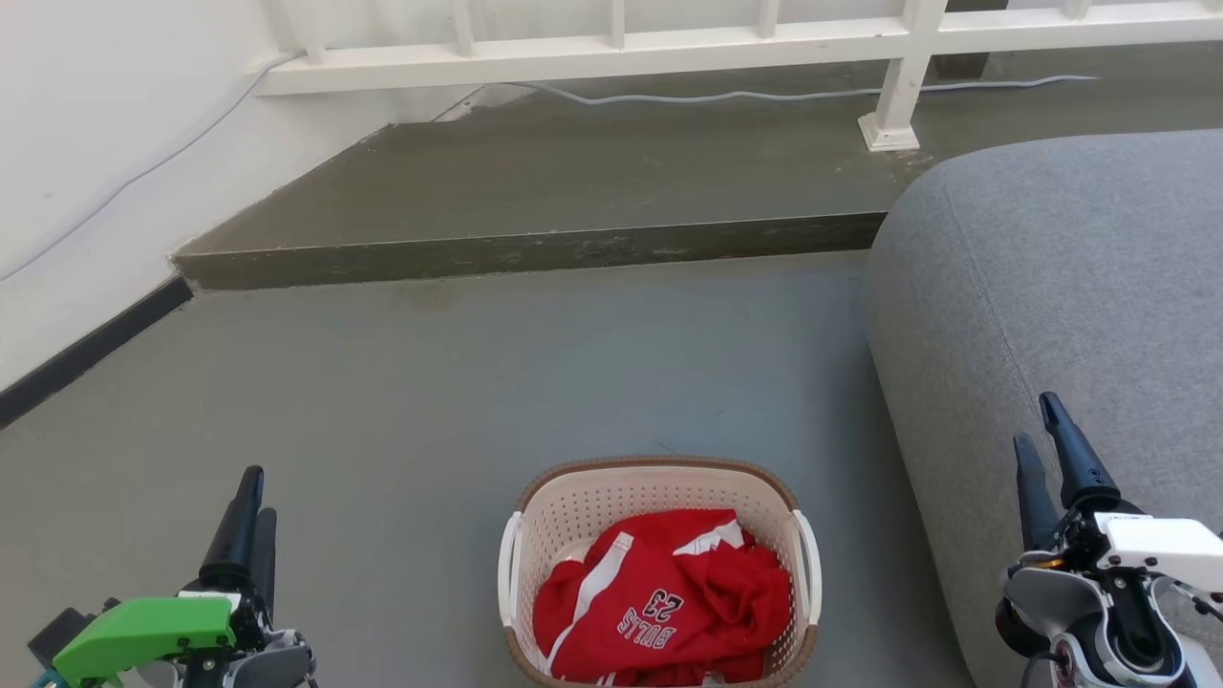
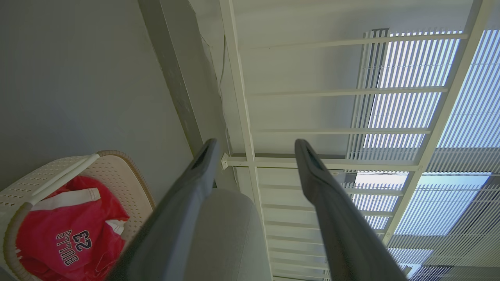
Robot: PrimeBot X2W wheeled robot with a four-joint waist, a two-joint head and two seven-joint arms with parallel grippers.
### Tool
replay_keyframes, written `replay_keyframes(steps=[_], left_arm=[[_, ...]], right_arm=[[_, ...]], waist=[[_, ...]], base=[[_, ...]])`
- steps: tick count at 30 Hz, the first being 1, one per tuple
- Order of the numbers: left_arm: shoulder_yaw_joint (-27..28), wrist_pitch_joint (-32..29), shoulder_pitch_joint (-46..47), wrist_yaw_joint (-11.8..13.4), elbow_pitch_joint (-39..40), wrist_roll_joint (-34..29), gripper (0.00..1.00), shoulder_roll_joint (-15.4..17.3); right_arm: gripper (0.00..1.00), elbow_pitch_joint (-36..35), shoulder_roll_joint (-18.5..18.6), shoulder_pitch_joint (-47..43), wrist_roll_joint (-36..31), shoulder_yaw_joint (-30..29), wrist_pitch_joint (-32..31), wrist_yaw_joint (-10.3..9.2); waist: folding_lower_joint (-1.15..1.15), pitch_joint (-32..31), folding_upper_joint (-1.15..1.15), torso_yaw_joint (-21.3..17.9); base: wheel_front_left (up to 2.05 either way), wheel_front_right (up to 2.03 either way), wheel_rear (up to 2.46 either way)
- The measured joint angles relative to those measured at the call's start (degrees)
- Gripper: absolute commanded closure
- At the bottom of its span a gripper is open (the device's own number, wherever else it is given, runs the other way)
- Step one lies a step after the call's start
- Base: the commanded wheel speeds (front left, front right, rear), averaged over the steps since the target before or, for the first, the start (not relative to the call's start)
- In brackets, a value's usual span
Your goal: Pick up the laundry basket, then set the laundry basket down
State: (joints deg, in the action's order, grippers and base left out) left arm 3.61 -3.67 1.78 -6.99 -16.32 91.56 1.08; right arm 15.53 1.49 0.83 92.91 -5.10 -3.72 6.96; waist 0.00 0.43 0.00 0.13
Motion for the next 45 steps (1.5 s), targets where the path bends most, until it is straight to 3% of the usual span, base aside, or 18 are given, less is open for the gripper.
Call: replay_keyframes(steps=[21, 35, 45], left_arm=[[-4.53, 4.56, 0.57, 0.0, 3.43, -8.92, 0.0, 1.97], [-8.01, 7.54, 0.75, 0.0, 4.26, -24.76, 0.0, 4.33], [-9.51, 9.39, 1.36, -0.01, 5.53, -38.18, 0.0, 5.3]], right_arm=[[0.0, -3.25, 1.85, 1.16, -8.61, 5.37, 4.64, 0.01], [0.0, -3.31, 4.64, 2.39, -21.54, 10.72, 8.06, 0.02], [0.0, -2.92, 5.39, 3.32, -31.89, 11.34, 9.89, -0.08]], waist=[[0.0, 0.28, 0.0, -0.03], [0.0, 0.51, 0.0, -0.06], [0.0, 0.75, 0.0, -0.19]], base=[[0.0, 0.0, 0.0], [0.0, 0.0, 0.0], [0.0, 0.0, 0.0]])
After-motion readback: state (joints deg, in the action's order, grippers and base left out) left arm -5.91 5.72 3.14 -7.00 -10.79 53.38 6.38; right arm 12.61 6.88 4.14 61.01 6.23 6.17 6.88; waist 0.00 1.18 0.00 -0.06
